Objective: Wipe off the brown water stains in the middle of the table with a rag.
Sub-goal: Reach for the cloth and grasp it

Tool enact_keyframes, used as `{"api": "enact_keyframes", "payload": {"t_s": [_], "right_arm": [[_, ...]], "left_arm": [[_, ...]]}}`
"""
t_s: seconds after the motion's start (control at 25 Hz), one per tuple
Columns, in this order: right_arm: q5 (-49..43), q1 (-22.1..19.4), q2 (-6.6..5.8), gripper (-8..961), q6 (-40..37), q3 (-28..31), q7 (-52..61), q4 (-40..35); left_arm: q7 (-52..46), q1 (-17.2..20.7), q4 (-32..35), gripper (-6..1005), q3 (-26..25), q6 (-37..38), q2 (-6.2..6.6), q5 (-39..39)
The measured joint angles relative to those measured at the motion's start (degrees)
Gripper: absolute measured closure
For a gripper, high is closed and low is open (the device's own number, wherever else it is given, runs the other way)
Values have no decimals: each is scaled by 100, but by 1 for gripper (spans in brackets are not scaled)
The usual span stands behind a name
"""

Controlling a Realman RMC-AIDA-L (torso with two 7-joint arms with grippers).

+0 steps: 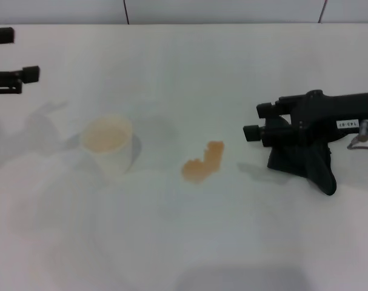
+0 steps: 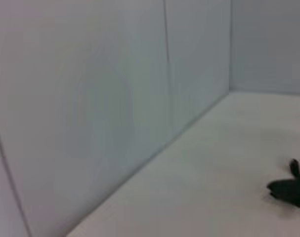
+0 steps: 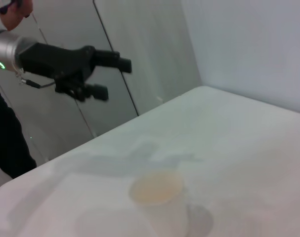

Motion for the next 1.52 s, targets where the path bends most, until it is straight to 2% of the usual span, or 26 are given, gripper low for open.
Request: {"api": "enact_keyframes", "payload": {"t_s": [0.24, 0.36, 0.72, 0.92, 1.16, 1.36, 1.52], "right_arm": [[-21, 149, 0, 319, 96, -3, 127, 85], [-42, 168, 0, 319, 123, -20, 135, 88], [-52, 184, 5, 319, 152, -70, 141, 154], [-121, 211, 7, 319, 173, -126, 276, 168], [-1172, 470, -5, 319, 113, -107, 1238, -32], [-2442, 956, -32, 319, -148, -71, 2120, -72], [-3123, 1195, -14, 319, -377, -60, 2421, -73]], "left_arm": [[22, -458, -170, 112, 39, 362, 5, 469], [58, -565, -338, 112, 43, 455, 12, 542], [355, -647, -818, 112, 334, 565, 19, 581], [374, -684, -932, 113, 548, 622, 76, 589], [266, -682, -883, 116, 513, 764, 85, 549], [125, -720, -858, 116, 506, 831, 103, 546], [47, -740, -803, 116, 497, 811, 104, 553]]}}
